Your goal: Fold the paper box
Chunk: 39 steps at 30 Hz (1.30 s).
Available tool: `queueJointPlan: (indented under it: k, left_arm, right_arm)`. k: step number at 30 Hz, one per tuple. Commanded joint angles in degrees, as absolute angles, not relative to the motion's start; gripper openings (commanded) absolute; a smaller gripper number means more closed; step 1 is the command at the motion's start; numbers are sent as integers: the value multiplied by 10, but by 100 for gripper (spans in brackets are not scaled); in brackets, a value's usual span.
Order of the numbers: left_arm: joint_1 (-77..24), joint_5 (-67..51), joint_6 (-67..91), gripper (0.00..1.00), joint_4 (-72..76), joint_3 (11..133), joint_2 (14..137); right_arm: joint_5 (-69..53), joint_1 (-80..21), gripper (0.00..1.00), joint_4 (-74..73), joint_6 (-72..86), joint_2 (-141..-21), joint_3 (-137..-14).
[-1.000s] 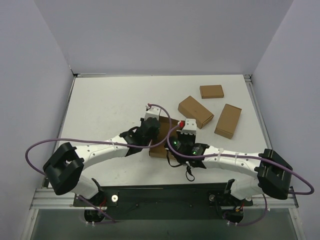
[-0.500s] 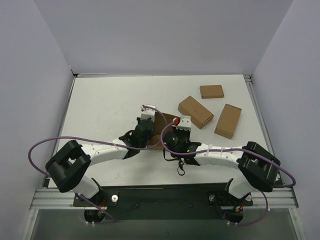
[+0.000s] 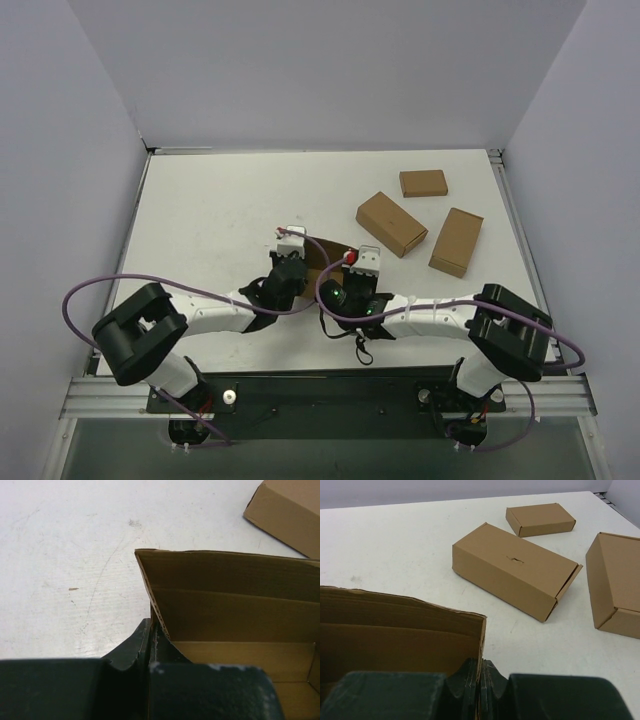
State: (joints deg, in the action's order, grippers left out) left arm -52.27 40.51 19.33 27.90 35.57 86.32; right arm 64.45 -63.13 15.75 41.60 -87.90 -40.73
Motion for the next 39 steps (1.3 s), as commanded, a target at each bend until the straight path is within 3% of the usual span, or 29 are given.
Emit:
queueJointPlan:
  k: [1,2,7,13,14,17,30,39]
  left_arm:
    - [-556,381,231,2,309,344,858]
    - [-559,386,230,2,311,342,858]
    - [-581,419,211,2,333,322,851]
    - [-602,447,179,2,356,306,837]
    - [-606,450,177,2,358,305,837]
    - [-620,465,159,2,377,297,839]
    - [-673,519,76,2,518,227,840]
    - [-698,533,58,2,583,188,849]
  right_arm:
    - [643,-657,7,80,523,-873,-431]
    - [643,-660,15,69,526,-869,-430]
    - [646,-679,26,45,534,-824,-418]
    - [635,-693,55,-52,570,-739,-406]
    - [635,-699,63,-78,576,-728,-402]
    - [635,-716,73,-121,590,-684,-393]
    - [612,-730,79,-171,531,-523,-404]
    - [566,-686,78,-142,578,-548,-403]
